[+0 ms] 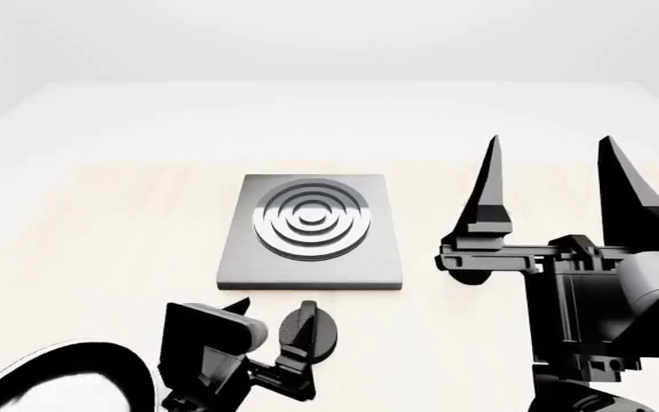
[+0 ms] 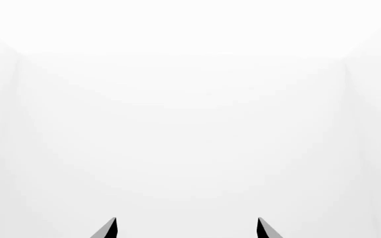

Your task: Turn on the stove and put the moka pot on it.

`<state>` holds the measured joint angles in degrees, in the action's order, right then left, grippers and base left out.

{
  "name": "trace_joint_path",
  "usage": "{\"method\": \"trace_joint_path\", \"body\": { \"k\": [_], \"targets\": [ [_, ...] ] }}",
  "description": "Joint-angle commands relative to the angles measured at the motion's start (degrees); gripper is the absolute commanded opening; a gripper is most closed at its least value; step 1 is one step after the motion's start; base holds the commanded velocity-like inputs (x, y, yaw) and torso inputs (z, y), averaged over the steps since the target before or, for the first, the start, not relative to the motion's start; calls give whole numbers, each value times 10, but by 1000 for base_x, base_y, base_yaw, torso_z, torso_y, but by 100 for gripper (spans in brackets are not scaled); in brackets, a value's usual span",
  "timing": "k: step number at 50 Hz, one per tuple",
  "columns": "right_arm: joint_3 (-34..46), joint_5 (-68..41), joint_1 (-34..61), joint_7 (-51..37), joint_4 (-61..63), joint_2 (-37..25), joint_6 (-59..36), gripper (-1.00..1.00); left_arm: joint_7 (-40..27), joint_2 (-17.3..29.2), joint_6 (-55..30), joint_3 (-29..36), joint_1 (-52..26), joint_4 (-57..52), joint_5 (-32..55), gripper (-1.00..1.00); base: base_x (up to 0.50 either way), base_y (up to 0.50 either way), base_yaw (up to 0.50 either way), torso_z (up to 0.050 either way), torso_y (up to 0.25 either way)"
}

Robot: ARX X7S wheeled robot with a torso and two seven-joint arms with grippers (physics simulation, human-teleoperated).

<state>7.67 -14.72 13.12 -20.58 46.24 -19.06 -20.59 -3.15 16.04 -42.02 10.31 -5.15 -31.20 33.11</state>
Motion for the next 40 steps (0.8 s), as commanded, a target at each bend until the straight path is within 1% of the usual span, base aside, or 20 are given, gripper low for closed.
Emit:
{"method": "trace_joint_path", "body": {
  "k": [1, 12, 13, 14, 16, 18, 19, 20, 40],
  "targets": [
    [2, -2, 0, -2, -2, -3, 2, 100, 4, -7, -7, 21, -12, 14, 3, 100, 0, 0, 0, 0, 0],
    [2, -5, -1, -4, -6, -5, 7, 100, 9, -12, -5, 43, -24, 37, -4, 100, 0, 0, 0, 0, 0],
    [7, 7, -19, 0, -21, -3, 38, 100, 12, -12, 0, 46, -23, 44, -7, 100, 0, 0, 0, 0, 0],
    [5, 0, -9, -3, -9, -5, 17, 100, 12, -12, 1, 47, -23, 46, -8, 100, 0, 0, 0, 0, 0],
    [3, -5, -4, -5, -3, -7, 7, 100, 9, -12, -6, 45, -26, 42, -3, 100, 0, 0, 0, 0, 0],
    [8, 6, -21, -1, -21, -5, 40, 100, 10, -12, 2, 46, -22, 48, -7, 100, 0, 0, 0, 0, 0],
    [3, -4, -8, -5, -7, -7, 15, 100, 9, -12, 3, 46, -20, 51, -8, 100, 0, 0, 0, 0, 0],
    [3, -5, -7, -5, -5, -8, 11, 100, 7, -12, -1, 45, -21, 49, -5, 100, 0, 0, 0, 0, 0],
    [6, -7, -7, -8, -12, -11, 21, 100, 1, -14, 1, 52, -28, 99, -13, 100, 0, 0, 0, 0, 0]
  ]
}}
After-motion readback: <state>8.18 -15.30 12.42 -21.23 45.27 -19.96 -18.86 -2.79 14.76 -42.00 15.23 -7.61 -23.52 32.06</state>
